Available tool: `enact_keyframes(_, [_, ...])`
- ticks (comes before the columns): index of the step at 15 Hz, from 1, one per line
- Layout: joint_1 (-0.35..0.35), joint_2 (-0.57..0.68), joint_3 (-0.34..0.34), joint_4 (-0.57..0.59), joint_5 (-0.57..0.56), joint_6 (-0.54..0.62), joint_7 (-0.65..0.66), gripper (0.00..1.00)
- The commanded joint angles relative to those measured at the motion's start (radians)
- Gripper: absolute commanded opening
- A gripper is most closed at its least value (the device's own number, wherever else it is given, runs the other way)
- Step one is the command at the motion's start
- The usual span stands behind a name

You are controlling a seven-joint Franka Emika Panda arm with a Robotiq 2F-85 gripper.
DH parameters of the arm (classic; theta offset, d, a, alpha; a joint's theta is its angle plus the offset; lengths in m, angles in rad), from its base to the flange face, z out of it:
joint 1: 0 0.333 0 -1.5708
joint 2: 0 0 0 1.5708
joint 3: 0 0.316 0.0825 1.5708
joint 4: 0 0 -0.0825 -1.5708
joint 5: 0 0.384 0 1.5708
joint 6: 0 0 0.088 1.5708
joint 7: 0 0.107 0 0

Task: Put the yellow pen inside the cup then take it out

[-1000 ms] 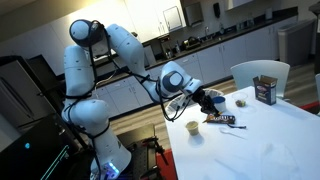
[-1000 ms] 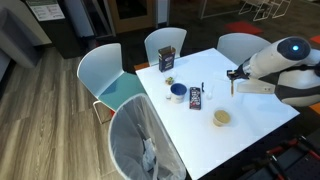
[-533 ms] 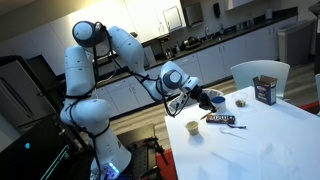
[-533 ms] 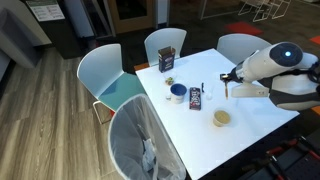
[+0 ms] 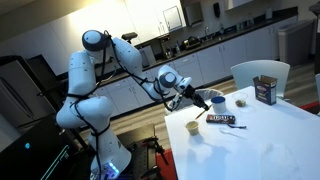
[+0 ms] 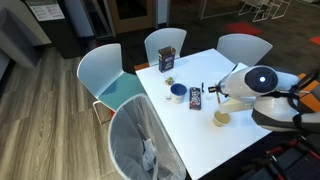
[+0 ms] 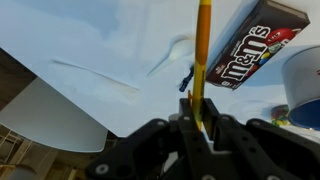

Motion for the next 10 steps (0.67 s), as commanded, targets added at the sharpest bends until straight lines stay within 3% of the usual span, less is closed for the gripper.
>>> enact_keyframes(1, [0.107, 0.123, -0.029, -0.011, 0.183, -0.011, -0.092, 0.04])
enact_keyframes(6, [0.211, 0.237, -0.034, -0.027, 0.4, -0.046, -0.191, 0.04])
enact_keyframes(10, [0.243, 0.294, -0.021, -0.027, 0.506, -0.049, -0.24, 0.04])
